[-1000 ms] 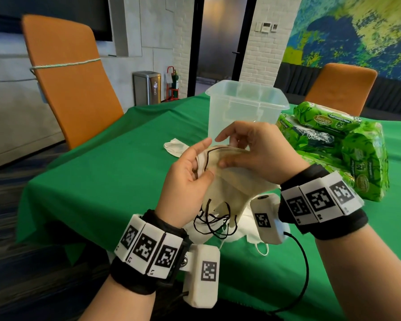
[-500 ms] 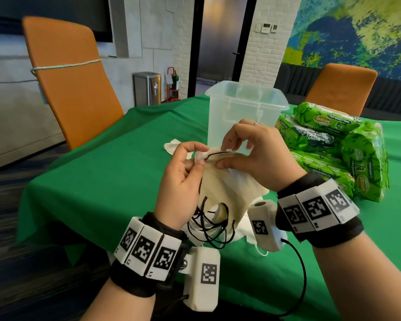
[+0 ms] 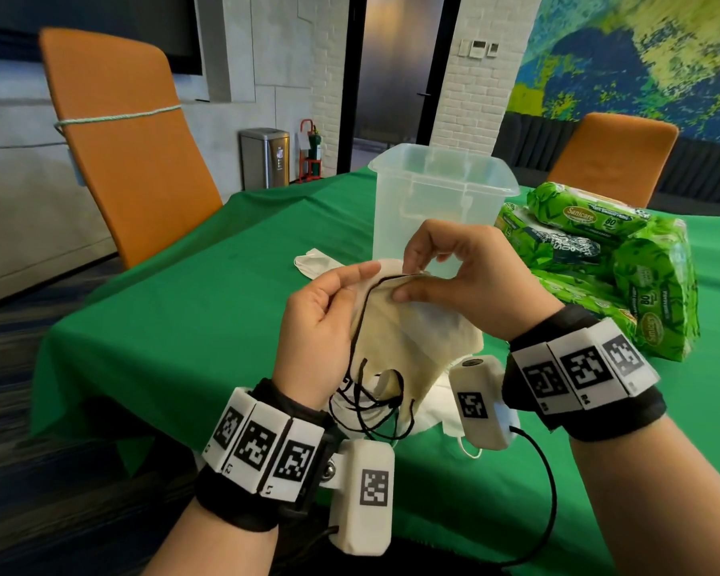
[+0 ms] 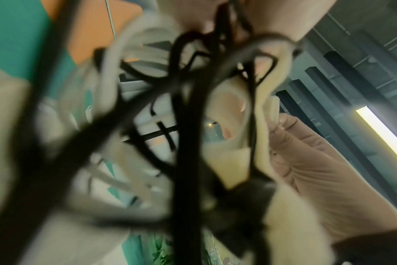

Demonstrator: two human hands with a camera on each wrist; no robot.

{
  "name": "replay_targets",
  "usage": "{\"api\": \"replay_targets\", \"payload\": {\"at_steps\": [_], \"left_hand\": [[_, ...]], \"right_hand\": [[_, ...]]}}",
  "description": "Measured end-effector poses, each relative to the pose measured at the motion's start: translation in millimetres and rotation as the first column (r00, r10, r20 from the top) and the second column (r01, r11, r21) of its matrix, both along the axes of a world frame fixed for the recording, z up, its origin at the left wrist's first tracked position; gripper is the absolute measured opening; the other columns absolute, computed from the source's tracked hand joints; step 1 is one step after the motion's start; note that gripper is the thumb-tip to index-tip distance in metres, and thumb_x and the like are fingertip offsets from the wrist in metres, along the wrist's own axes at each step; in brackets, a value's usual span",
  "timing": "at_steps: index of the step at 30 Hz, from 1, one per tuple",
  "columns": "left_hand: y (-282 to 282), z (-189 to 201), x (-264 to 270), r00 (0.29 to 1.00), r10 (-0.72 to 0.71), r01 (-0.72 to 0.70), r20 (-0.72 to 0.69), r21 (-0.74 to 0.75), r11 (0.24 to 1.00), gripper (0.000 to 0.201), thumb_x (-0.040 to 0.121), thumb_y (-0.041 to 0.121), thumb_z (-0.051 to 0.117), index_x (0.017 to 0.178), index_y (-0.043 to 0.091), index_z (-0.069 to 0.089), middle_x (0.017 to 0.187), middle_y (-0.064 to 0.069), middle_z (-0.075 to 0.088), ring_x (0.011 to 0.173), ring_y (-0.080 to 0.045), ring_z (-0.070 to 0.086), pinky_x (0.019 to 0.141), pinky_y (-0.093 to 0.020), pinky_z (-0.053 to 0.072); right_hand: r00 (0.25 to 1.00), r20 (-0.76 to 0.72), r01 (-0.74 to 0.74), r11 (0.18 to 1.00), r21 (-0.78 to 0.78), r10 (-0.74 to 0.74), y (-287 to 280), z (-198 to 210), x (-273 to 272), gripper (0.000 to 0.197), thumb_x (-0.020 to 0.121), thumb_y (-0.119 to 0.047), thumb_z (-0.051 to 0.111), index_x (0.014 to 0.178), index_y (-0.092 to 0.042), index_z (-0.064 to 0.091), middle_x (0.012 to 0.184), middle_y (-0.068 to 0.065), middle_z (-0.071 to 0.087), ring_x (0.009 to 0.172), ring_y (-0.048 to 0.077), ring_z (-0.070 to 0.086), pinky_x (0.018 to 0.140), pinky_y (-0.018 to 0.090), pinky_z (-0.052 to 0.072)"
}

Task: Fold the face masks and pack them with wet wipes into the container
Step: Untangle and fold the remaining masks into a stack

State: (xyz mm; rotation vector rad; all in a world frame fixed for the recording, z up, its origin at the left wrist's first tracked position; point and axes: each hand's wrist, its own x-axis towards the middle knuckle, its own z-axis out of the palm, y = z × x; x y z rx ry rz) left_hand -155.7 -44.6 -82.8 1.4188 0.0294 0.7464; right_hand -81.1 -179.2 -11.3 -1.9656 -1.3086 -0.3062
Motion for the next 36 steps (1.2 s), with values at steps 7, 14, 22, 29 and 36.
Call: {"api": "replay_targets", "payload": {"at_steps": [7, 14, 22, 29, 36], "left_hand": [[-6.9, 7.7, -6.9, 0.969, -0.242, 0.244, 0.044, -0.06, 0.968, 0.034, 0.081, 0.017, 0.043, 0.104, 0.012, 0.067, 0.107, -0.009, 0.07, 0.108, -0.023, 0.062, 0.099, -0.039, 0.044], [-8.3, -2.3, -0.6, 0.992, -0.121, 0.124, -0.029, 0.114, 0.986, 0.043, 0.076, 0.029, 0.056, 0.117, 0.04, 0.053, 0.101, -0.004, 0.064, 0.09, -0.015, 0.055, 0.092, -0.049, 0.045], [-2.8, 4.3, -3.3, 0.998, -0.005, 0.0, 0.063, 0.087, 0.996, 0.045, 0.09, -0.006, 0.052, 0.111, 0.034, 0.053, 0.107, -0.004, 0.066, 0.088, -0.018, 0.061, 0.085, -0.03, 0.05], [1.3, -0.2, -2.1, 0.995, -0.013, 0.011, 0.099, 0.022, 1.0, 0.054, 0.085, -0.014, 0.052, 0.111, 0.034, 0.051, 0.102, -0.003, 0.064, 0.085, -0.007, 0.061, 0.086, -0.028, 0.05], [7.4, -3.4, -1.7, 0.999, 0.006, -0.012, 0.04, 0.149, 0.989, 0.049, 0.073, 0.009, 0.062, 0.104, 0.046, 0.056, 0.099, 0.003, 0.064, 0.087, -0.012, 0.064, 0.082, -0.034, 0.053]], "right_hand": [[0.995, -0.09, 0.031, 0.999, -0.009, -0.032, 10.1, 6.8, 2.9, 0.041, 0.061, -0.012, 0.084, 0.072, -0.032, 0.05, 0.065, -0.005, 0.059, 0.058, 0.005, 0.047, 0.055, 0.012, 0.034], [0.985, -0.16, 0.057, 0.998, -0.011, -0.058, 17.4, 1.5, 1.3, 0.049, 0.062, -0.012, 0.083, 0.077, -0.03, 0.041, 0.063, -0.009, 0.055, 0.056, 0.008, 0.044, 0.059, 0.024, 0.04], [0.959, -0.214, 0.177, 0.983, -0.055, -0.184, 2.1, -10.4, 4.9, 0.059, 0.061, -0.046, 0.072, 0.108, -0.024, 0.044, 0.105, 0.004, 0.055, 0.093, 0.013, 0.052, 0.081, 0.017, 0.042], [0.839, -0.544, 0.14, 0.969, 0.205, -0.006, -8.5, -19.8, 6.6, 0.032, 0.06, -0.009, 0.078, 0.084, -0.012, 0.058, 0.076, 0.004, 0.063, 0.063, 0.01, 0.058, 0.058, 0.021, 0.052], [0.883, -0.464, 0.243, 0.912, 0.33, -0.068, -6.8, -26.7, 4.9, 0.022, 0.063, -0.001, 0.079, 0.069, -0.014, 0.063, 0.066, 0.003, 0.062, 0.058, 0.013, 0.055, 0.053, 0.022, 0.046]]}}
